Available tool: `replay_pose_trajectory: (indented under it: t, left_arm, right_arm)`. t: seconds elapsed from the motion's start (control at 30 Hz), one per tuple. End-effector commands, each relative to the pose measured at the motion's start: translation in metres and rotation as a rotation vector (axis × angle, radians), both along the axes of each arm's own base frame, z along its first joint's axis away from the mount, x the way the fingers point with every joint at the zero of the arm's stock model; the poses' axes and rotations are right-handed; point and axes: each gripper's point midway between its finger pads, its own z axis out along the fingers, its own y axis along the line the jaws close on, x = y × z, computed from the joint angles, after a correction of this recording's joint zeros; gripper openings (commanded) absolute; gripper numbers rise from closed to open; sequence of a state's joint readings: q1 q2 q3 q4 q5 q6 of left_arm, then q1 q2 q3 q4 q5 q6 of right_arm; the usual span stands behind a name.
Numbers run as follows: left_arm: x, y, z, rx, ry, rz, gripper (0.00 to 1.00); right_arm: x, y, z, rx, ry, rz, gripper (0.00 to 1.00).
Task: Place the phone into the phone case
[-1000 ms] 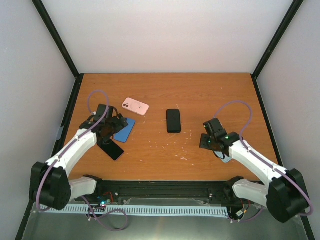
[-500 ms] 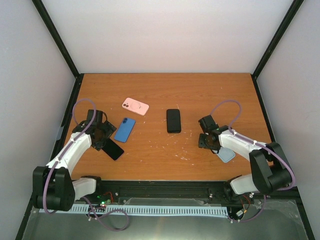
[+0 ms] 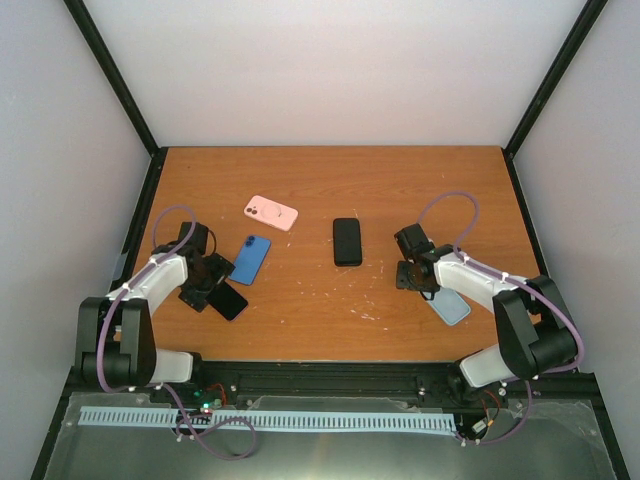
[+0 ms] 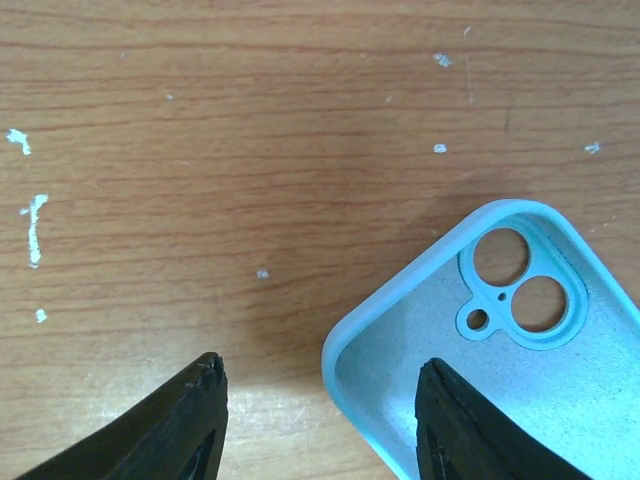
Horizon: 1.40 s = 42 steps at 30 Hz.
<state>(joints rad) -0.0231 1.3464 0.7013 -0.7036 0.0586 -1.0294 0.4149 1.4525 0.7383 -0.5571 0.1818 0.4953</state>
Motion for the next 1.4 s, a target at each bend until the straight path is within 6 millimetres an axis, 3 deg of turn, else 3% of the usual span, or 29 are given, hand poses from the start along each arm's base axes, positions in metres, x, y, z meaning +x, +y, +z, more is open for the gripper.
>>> replay_pose_trajectory:
  t: [0.0, 0.17, 0.37, 0.47, 0.6, 0.7, 0.9, 1.1, 1.37]
  left_arm:
    - [0.005, 0.003, 0.006, -0.001, -0.006, 0.024, 0.99]
    - [0.002, 0.005, 0.005, 0.009, 0.003, 0.033, 1.00]
    - [0.001, 0.009, 0.009, 0.031, -0.003, 0.045, 0.99]
    - [0.003, 0.008, 0.011, 0.030, -0.013, 0.037, 0.99]
    - [0.003, 0.009, 0.012, 0.037, -0.020, 0.027, 0.99]
    - [0.004, 0.009, 0.016, 0.035, -0.038, 0.021, 0.99]
    - [0.004, 0.006, 0.020, 0.016, -0.050, 0.028, 0.99]
    - [0.002, 0.003, 0.012, -0.003, -0.047, 0.035, 0.99]
    - [-0.015, 0.009, 0.000, 0.024, 0.094, 0.095, 0.99]
  right_arm:
    - [0.006, -0.009, -0.004, -0.053, 0.007, -0.007, 0.52]
    - [0.004, 0.000, -0.014, -0.014, 0.035, 0.019, 0.43]
    - [0.000, 0.012, -0.010, 0.066, 0.028, 0.038, 0.13]
    - [-0.002, 0.018, -0.011, 0.107, 0.039, 0.034, 0.04]
    - [-0.005, 0.043, -0.003, 0.256, 0.041, 0.015, 0.03]
    - [-0.007, 0.077, 0.017, 0.478, 0.006, -0.025, 0.03]
    - [-0.006, 0.113, 0.044, 0.734, -0.042, -0.176, 0.03]
    - [-0.010, 0.131, 0.033, 0.817, 0.010, -0.358, 0.03]
    - [-0.003, 0.138, 0.029, 0.744, 0.058, -0.456, 0.03]
